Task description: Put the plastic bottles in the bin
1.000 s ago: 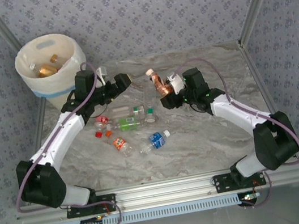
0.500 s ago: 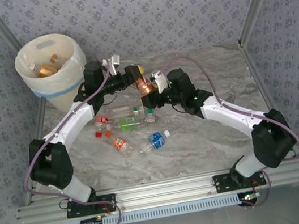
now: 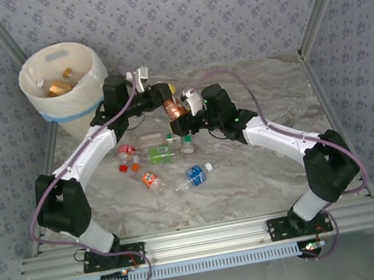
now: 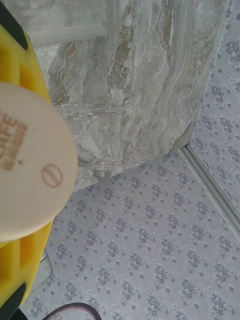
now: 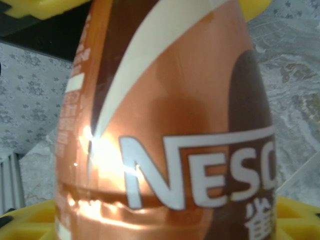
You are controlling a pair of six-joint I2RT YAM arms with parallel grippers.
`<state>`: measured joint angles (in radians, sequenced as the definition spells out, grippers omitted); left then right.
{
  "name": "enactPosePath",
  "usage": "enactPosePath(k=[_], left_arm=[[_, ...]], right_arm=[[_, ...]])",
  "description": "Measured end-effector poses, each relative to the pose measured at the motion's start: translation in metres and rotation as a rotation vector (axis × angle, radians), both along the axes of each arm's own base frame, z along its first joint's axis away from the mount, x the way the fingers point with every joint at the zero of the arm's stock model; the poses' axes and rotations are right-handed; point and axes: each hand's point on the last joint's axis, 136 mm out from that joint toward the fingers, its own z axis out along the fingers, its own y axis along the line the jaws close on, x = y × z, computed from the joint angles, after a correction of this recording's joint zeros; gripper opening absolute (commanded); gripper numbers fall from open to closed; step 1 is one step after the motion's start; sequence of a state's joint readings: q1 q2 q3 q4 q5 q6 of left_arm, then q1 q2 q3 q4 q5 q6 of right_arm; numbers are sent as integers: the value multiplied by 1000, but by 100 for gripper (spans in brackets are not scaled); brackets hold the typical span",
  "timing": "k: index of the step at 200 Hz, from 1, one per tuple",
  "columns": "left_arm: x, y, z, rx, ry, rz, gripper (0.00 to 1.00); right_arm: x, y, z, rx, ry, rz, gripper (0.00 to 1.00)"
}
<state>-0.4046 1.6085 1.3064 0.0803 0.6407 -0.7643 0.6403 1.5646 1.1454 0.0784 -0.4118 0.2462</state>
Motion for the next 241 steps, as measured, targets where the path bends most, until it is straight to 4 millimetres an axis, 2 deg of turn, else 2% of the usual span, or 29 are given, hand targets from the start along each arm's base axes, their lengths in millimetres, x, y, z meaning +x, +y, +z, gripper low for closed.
enactPosePath(k=[27, 31, 34, 55, 80, 107, 129, 159, 183, 216, 241], left_arm=[[3, 7, -4, 46, 4, 42, 15], [4, 9, -5, 59, 6, 54, 8], [4, 10, -6, 66, 8, 58, 0], [2, 27, -9, 125, 21, 118, 0], [-5, 52, 1, 196, -5, 195, 0], [-22, 85, 26, 293, -70, 303, 0], [-35, 116, 61, 355, -155, 419, 0], [-45, 168, 114, 420, -273, 615, 0], [-45, 205, 145, 483, -328, 773, 0], [-32, 251, 162, 606, -333, 951, 0], [-9, 287, 158, 679, -273, 1037, 0]], right_arm=[[-1, 3, 7, -11, -21, 20, 94], [-1, 2, 8, -11, -21, 18, 97], [-1, 2, 9, -14, -30, 21, 99], [-2, -5, 16, -27, -54, 5, 100], [7, -21, 29, -39, -91, -72, 100], [24, -45, 45, -38, -131, -199, 100], [37, -63, 54, -20, -142, -301, 100], [46, -80, 52, -22, -135, -405, 100], [48, -91, 47, -36, -123, -467, 100], [49, -107, 48, -43, -123, -542, 100], [45, -121, 56, -30, -134, -595, 100]])
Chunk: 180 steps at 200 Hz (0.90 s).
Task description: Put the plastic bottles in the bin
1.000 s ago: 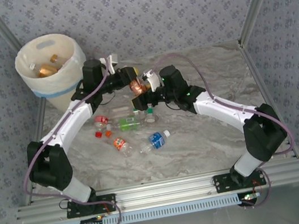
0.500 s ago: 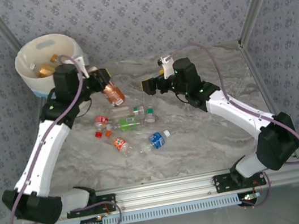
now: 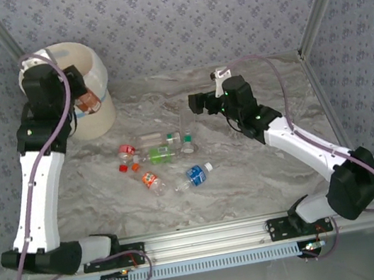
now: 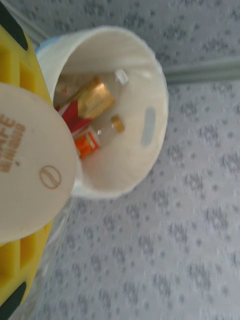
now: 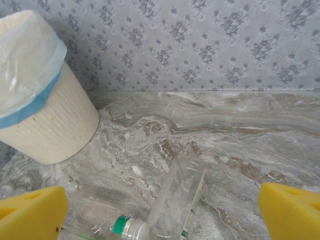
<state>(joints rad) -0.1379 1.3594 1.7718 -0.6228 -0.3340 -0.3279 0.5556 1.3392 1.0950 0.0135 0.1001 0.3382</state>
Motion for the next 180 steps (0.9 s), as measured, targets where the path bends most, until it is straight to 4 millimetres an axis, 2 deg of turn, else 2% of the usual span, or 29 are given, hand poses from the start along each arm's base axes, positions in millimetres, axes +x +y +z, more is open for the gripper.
enactPosePath(k=[19, 36, 71, 92, 107, 151, 162, 180], left_arm=[[24, 33, -5, 8, 60, 81, 0], [43, 53, -10, 7, 102, 124, 0], [74, 67, -29, 8, 190, 140, 0], [83, 71, -37, 5, 227, 135, 0], [86, 72, -30, -10, 225, 120, 0], [81, 74, 13, -34, 108, 82, 1], [80, 79, 19, -36, 87, 88, 1], [77, 99, 25, -21, 66, 146, 1]], right_arm=[[-5, -10, 6, 18, -10, -40, 100], [-12, -20, 8, 31, -12, -73, 100], [-21, -34, -1, 34, 9, -124, 100], [-23, -38, -5, 26, 23, -136, 100], [-24, -40, -5, 23, 25, -142, 100], [-25, -46, -5, 11, 27, -168, 100], [-26, -47, -6, 8, 31, -170, 100], [-26, -48, -8, 2, 37, -171, 100]])
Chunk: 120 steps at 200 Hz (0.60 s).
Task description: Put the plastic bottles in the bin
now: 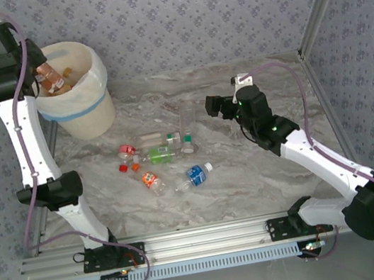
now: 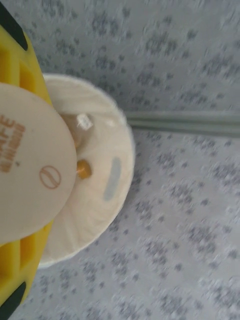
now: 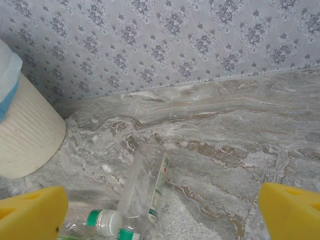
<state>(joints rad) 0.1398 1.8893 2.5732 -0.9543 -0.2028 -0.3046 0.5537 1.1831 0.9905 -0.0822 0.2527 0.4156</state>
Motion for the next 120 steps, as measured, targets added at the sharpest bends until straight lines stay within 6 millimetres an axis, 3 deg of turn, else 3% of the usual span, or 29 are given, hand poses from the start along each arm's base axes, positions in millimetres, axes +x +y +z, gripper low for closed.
enactPosePath(k=[36, 63, 73, 89, 98, 120], left_arm=[[14, 43, 0, 67, -15, 121, 4], [45, 61, -32, 78, 38, 146, 10], [55, 65, -52, 75, 82, 148, 26], [67, 68, -81, 78, 148, 141, 79], [72, 69, -94, 75, 181, 139, 97], [71, 73, -108, 80, 223, 162, 99]], right_arm=[[0, -2, -3, -8, 9, -7, 100], [0, -4, -5, -10, 17, -18, 100], [0, -4, -5, -8, 17, -20, 100], [0, -4, -5, -3, 19, -23, 100], [0, -4, -5, -3, 19, -23, 100], [0, -4, -5, 0, 20, -24, 100]])
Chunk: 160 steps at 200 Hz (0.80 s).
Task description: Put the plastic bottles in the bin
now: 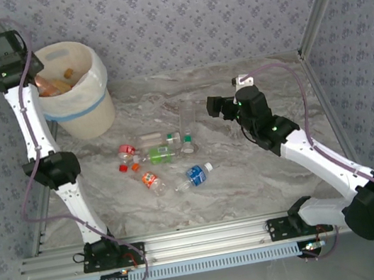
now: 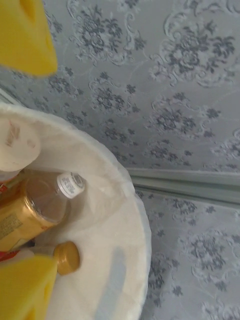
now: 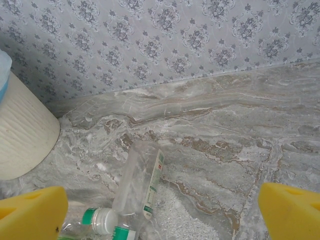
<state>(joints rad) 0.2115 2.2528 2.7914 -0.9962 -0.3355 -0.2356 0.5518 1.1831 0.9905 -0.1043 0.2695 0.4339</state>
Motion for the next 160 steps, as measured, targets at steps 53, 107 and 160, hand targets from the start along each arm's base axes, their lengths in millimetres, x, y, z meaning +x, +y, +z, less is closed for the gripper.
enactPosePath(k=[53, 107, 160], left_arm=[[-15, -6, 20, -12, -26, -9, 100], [-54, -62, 40, -133, -18, -140, 99], [-119, -184, 3, -225, 9, -419, 99]], right_arm=[[-1, 0, -2, -3, 7, -1, 100], [-2, -2, -6, -2, 27, -10, 100], [-2, -4, -9, -11, 32, -21, 100]])
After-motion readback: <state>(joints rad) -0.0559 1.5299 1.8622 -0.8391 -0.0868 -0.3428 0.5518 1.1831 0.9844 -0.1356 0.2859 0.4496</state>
